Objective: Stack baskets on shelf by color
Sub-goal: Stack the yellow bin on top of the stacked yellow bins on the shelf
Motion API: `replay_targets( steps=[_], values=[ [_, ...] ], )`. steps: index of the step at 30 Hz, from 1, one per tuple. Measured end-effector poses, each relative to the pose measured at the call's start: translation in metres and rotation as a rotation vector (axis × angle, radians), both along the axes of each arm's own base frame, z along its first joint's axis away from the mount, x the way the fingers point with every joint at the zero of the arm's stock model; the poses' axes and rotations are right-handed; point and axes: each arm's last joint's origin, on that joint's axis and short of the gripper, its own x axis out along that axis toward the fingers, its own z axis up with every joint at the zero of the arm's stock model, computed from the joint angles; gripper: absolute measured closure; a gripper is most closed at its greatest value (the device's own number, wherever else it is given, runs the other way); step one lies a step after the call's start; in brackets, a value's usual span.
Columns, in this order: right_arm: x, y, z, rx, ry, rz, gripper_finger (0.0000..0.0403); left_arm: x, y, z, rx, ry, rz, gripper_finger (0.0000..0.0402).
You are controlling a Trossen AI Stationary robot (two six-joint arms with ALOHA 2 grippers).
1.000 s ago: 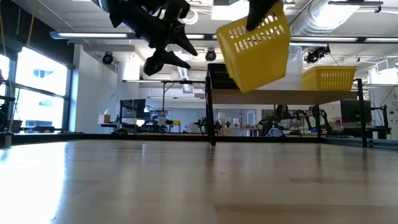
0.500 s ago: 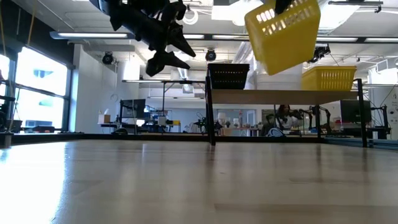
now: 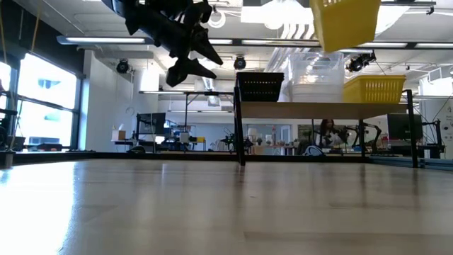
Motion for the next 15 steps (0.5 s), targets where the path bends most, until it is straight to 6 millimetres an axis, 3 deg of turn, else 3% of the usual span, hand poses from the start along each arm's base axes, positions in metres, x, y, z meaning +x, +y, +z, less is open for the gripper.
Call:
replay_targets(
  steps=[9, 15],
  values=[
    [-0.07, -0.031, 0.034, -0.162, -0.176, -0.068, 0.0403, 0.0, 0.0, 0.0, 0.007, 0.001, 0.01, 0.0243],
    [-0.101, -0.047, 0.046, -0.323, -0.235, -0.066, 0.0403, 0.0, 0.002, 0.0, 0.029, 0.013, 0.047, 0.0243]
  ],
)
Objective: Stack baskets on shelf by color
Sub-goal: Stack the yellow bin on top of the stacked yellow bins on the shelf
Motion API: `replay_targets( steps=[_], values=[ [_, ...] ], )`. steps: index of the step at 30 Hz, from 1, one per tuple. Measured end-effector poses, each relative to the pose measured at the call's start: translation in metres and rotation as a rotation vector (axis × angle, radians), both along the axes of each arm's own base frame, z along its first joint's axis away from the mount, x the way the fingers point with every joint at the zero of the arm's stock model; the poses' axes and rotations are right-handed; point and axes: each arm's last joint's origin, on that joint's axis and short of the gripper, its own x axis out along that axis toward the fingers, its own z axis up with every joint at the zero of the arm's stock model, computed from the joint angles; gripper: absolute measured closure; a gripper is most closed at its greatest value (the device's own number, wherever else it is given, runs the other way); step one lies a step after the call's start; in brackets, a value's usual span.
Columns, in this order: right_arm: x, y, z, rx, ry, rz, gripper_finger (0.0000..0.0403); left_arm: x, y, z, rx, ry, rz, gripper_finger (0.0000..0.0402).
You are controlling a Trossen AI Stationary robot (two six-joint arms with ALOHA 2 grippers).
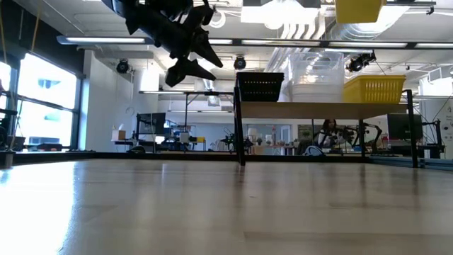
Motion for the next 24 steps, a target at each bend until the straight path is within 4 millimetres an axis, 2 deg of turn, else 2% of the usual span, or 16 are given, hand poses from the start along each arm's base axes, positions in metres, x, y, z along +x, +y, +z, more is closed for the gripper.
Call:
replay_targets(
  steps=[4, 12, 24],
  values=[
    [-0.009, -0.008, 0.003, -0.087, 0.025, -0.006, 0.0403, 0.0, 0.0, 0.0, 0.003, 0.002, 0.007, 0.0243],
    [-0.011, -0.022, 0.003, -0.27, 0.222, 0.048, 0.0403, 0.0, 0.0, 0.0, 0.003, 0.001, 0.007, 0.0243],
    [-0.015, -0.042, 0.001, -0.19, 0.348, 0.088, 0.0402, 0.0, 0.001, 0.0, 0.019, 0.009, 0.026, 0.0243]
  ],
)
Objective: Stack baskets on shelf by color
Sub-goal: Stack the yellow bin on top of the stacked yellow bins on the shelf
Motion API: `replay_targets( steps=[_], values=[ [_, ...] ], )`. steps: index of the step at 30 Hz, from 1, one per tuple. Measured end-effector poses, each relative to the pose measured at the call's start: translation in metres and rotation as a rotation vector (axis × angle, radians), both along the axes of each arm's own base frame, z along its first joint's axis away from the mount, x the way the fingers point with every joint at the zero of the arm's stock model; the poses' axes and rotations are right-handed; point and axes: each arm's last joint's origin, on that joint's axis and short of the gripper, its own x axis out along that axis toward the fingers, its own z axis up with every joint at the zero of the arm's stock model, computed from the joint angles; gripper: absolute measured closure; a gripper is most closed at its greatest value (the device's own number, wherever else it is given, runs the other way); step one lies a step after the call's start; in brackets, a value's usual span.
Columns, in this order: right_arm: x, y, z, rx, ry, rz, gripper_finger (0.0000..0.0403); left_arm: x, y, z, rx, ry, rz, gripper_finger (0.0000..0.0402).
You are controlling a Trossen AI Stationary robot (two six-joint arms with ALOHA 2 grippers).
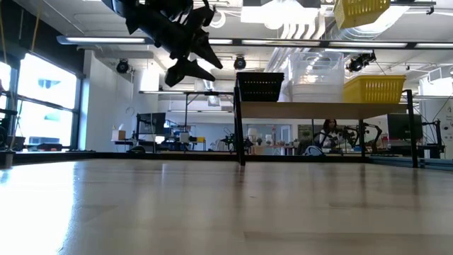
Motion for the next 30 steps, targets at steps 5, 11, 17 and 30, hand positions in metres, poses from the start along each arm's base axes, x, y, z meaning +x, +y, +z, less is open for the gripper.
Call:
replay_targets(
  steps=[5, 11, 17, 30],
  values=[
    [-0.003, -0.005, 0.0, 0.032, 0.006, -0.01, 0.0402, 0.0, 0.0, 0.0, 0.0, 0.0, 0.0, 0.0243],
    [-0.006, -0.007, 0.0, 0.037, -0.006, -0.048, 0.0402, 0.0, 0.0, 0.0, 0.0, 0.0, 0.0, 0.0243],
    [-0.007, -0.009, 0.0, 0.068, -0.018, -0.063, 0.0402, 0.0, 0.001, 0.0, 0.011, 0.006, 0.018, 0.0243],
    [-0.004, -0.012, -0.008, 0.139, -0.084, -0.175, 0.0403, 0.0, 0.001, 0.0, 0.011, 0.006, 0.018, 0.0243]
  ],
)
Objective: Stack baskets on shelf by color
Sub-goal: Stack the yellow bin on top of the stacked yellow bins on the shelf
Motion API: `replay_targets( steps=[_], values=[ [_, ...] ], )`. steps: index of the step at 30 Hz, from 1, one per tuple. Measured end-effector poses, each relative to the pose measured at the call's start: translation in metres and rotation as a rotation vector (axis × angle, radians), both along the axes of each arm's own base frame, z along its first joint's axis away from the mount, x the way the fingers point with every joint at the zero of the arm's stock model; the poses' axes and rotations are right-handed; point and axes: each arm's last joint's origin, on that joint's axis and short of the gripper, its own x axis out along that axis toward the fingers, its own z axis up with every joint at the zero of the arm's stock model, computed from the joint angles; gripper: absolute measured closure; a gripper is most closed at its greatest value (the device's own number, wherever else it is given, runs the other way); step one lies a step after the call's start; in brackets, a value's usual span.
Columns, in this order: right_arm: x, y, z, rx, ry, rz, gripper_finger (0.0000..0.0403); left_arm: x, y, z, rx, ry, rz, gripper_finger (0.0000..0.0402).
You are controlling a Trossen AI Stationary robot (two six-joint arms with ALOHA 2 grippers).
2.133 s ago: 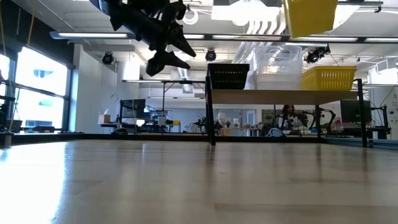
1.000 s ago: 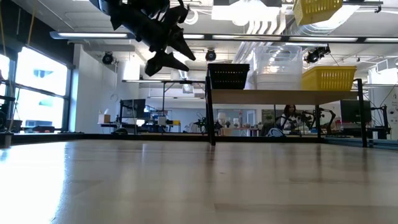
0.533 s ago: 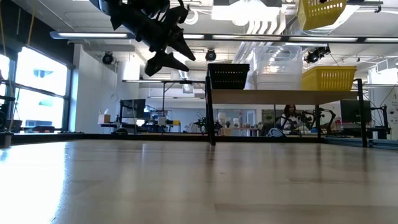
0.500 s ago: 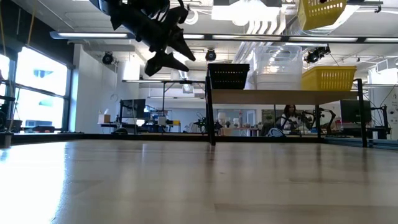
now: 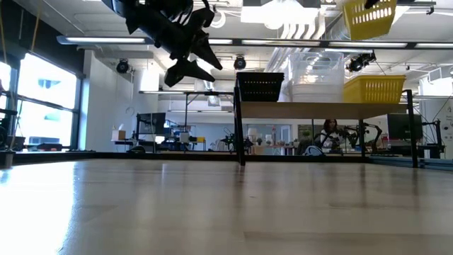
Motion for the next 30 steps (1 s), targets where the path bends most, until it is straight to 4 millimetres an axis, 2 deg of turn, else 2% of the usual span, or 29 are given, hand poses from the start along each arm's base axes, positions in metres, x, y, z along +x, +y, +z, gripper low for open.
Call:
replay_targets(
  steps=[5, 9, 21, 30],
  values=[
    [0.008, -0.002, -0.039, 0.035, 0.071, 0.005, 0.0403, 0.0, 0.0, 0.0, 0.0, 0.0, 0.0, 0.0243],
    [0.011, -0.002, -0.055, 0.0, 0.078, 0.067, 0.0403, 0.0, 0.0, 0.0, -0.001, 0.0, 0.0, 0.0243],
    [-0.017, 0.005, -0.054, -0.094, 0.126, 0.19, 0.0402, 0.0, 0.0, 0.0, -0.009, -0.003, 0.007, 0.0243],
    [-0.015, 0.004, -0.055, -0.128, 0.181, 0.239, 0.0402, 0.0, 0.0, 0.0, -0.014, -0.004, 0.012, 0.0243]
  ],
)
